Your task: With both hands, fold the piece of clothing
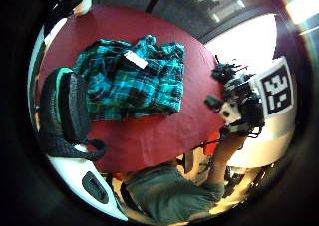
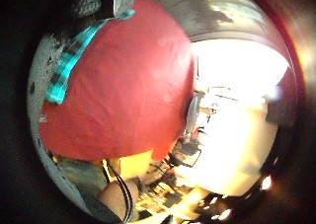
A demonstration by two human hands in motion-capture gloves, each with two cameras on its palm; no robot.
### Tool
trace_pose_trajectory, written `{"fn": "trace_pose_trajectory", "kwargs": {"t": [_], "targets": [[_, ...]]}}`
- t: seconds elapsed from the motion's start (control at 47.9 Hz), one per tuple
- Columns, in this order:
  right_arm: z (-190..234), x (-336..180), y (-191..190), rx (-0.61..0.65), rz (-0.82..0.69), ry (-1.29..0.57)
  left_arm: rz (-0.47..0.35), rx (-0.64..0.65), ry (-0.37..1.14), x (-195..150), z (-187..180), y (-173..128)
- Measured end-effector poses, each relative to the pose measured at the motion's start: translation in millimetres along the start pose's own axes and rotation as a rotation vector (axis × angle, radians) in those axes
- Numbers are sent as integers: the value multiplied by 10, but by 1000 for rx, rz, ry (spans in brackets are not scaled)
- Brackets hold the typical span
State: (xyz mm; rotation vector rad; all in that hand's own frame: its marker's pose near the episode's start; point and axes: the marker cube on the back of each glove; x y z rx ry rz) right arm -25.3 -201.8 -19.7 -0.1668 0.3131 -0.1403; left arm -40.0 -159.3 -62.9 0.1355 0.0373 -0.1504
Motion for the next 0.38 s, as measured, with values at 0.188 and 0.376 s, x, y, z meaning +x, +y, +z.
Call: {"fn": "trace_pose_trajectory", "kwargs": {"t": [0.188,0.376], "targets": [[-216,360,285,156,97,-67,44,-10,44,181,89,-67],[-236,503,365,211,175,5,54,-20,39,233,123,0]]}}
